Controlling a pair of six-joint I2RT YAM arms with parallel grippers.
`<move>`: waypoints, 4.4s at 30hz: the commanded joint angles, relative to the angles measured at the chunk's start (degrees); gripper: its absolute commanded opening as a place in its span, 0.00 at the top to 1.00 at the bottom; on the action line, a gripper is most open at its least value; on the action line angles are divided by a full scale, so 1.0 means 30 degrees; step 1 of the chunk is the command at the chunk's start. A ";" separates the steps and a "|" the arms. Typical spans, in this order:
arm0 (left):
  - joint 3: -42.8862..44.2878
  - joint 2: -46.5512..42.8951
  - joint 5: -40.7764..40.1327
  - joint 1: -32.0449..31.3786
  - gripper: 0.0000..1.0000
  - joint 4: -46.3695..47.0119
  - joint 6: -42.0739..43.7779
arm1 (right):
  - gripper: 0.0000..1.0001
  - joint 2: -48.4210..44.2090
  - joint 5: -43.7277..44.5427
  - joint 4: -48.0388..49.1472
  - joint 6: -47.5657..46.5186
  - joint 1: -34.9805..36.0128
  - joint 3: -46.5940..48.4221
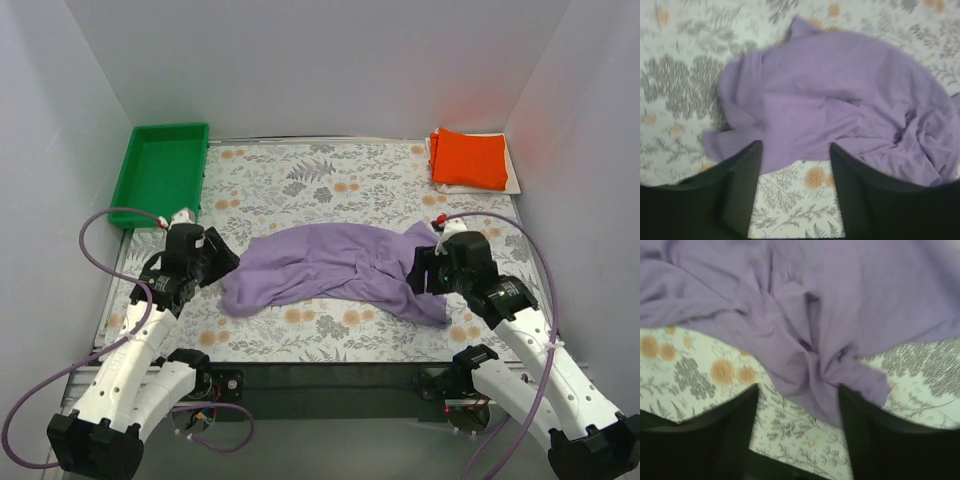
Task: Fold and stack the t-shirts
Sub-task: Flatten the tshirt out
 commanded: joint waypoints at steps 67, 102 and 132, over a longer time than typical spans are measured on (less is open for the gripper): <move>-0.2947 0.6897 -0.2994 0.2359 0.61 0.0573 -0.3948 | 0.29 0.6107 -0.5199 0.0148 -0.0864 -0.4414 0.1061; -0.3884 0.8455 -0.2233 0.2447 1.00 0.1426 -0.2953 | 0.27 1.3660 -0.3033 0.1201 -0.2944 -0.3681 0.6069; -0.4352 0.8804 -0.1677 0.2447 1.00 0.2217 -0.2864 | 0.68 1.7383 0.2448 -0.0115 -0.2213 -0.7021 1.1515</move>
